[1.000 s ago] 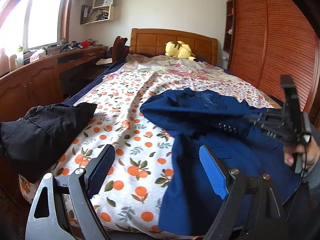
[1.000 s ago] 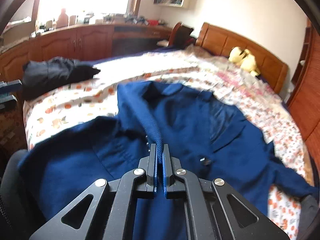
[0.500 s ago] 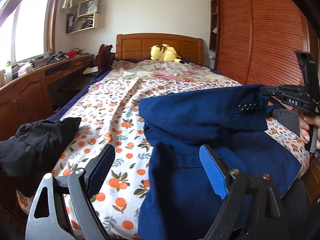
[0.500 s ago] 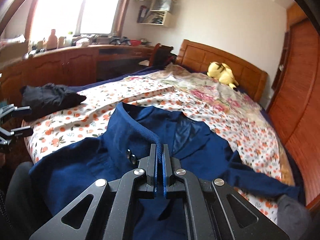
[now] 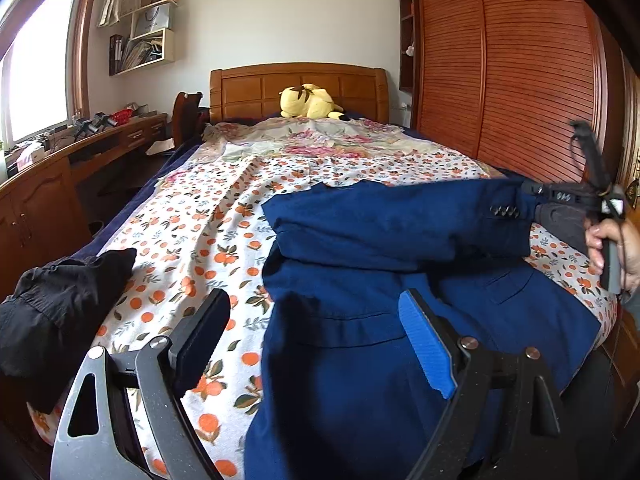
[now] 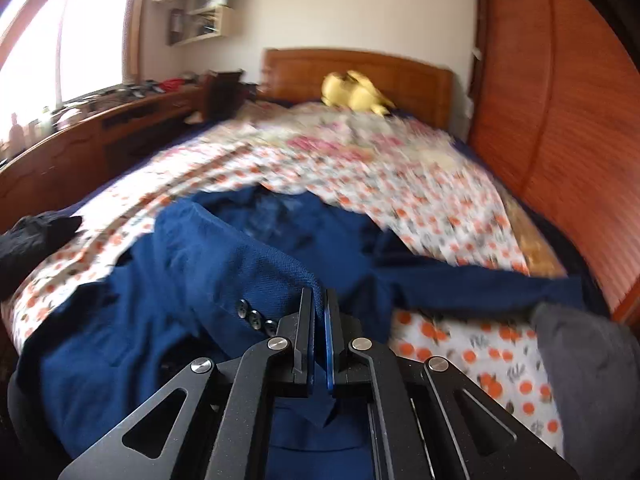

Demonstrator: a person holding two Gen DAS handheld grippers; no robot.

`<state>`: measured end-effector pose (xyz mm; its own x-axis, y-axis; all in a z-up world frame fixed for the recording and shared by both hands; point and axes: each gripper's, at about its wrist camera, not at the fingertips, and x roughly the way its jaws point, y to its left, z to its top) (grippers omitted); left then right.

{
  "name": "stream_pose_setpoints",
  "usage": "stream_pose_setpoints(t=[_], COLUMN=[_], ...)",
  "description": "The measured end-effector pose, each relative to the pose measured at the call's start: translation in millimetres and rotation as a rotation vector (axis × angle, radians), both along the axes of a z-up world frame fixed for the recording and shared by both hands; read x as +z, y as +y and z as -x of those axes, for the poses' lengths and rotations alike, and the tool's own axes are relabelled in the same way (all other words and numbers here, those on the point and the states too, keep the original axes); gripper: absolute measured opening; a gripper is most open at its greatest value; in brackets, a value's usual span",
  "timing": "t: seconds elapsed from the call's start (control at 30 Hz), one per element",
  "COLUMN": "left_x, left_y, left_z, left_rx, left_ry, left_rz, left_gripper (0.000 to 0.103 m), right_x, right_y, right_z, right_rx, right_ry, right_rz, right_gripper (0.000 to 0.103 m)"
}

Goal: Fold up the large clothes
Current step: 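Fold the sleeve across the jacket front and open the right gripper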

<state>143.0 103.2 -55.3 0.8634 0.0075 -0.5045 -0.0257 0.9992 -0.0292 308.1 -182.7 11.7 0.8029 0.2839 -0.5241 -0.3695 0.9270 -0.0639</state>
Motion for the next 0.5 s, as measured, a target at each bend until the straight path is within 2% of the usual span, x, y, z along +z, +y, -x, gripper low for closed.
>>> stream_pose_setpoints(t=[0.17, 0.3, 0.37, 0.5], left_x=[3.6, 4.6, 1.2, -13.9], left_y=[-11.2, -24.2, -30.5, -41.3], left_z=[-21.5, -44.5, -54.0, -71.8], left_rx=[-0.036, -0.07, -0.084, -0.109], left_ry=[0.004, -0.002, -0.004, 0.018], left_rz=[-0.02, -0.033, -0.029, 0.004], left_gripper=[0.087, 0.087, 0.087, 0.087], right_x=[-31.3, -36.8, -42.0, -45.5], right_y=[-6.3, -8.9, -4.5, -18.1], right_z=[-35.2, -48.1, -50.2, -55.7], right_rx=[-0.049, -0.043, -0.048, -0.042], right_ry=[0.098, 0.118, 0.122, 0.122], right_rz=[-0.017, -0.053, -0.059, -0.04], right_gripper=[0.003, 0.003, 0.01, 0.014])
